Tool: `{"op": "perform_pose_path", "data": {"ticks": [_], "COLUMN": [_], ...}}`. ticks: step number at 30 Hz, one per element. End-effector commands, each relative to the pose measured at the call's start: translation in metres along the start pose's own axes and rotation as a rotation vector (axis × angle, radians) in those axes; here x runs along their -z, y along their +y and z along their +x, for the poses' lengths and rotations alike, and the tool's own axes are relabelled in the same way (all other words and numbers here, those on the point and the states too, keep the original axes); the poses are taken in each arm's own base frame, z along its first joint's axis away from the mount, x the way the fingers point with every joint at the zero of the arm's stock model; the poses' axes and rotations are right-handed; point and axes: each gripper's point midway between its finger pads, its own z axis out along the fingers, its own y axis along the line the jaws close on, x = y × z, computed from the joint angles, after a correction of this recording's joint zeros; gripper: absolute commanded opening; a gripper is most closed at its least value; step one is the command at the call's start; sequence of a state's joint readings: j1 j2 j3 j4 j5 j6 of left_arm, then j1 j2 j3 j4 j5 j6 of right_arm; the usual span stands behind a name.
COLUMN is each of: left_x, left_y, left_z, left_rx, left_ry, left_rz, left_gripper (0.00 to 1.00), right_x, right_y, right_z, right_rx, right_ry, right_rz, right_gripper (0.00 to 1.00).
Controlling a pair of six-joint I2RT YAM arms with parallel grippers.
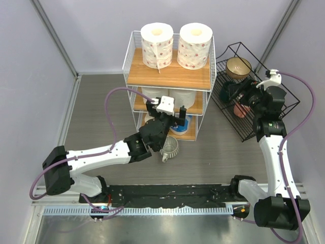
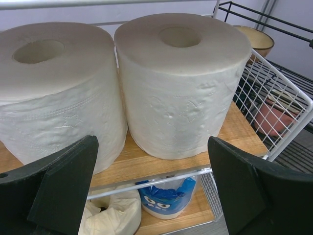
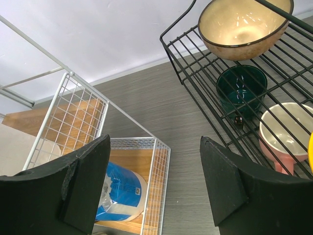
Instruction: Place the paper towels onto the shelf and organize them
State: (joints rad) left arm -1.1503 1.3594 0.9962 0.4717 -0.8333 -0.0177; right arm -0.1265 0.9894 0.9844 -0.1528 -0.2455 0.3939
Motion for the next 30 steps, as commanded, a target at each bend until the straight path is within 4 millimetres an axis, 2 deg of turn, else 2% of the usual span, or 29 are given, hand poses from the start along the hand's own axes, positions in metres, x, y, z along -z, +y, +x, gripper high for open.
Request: {"op": "perform_pose_path", "data": {"ticks": [1, 30], "left_x": [-0.008, -0.035], "left_y": [-0.002, 0.002], "left_z": [-0.029, -0.016], "left_rx": [0.085, 0.101], "left_ry": [-0.071, -0.059], "left_rz": [0.013, 0.042], "left_gripper": [1.00, 1.00], "right_x": [0.000, -0.005], "right_y": [0.006, 0.001], "right_z": [-0.018, -0.014], "right_rx": [0.032, 0.040], "right_ry": [-0.045, -0.034], "right_rz": [-0.022, -0.007], "right_gripper": [0.79, 0.79]}}
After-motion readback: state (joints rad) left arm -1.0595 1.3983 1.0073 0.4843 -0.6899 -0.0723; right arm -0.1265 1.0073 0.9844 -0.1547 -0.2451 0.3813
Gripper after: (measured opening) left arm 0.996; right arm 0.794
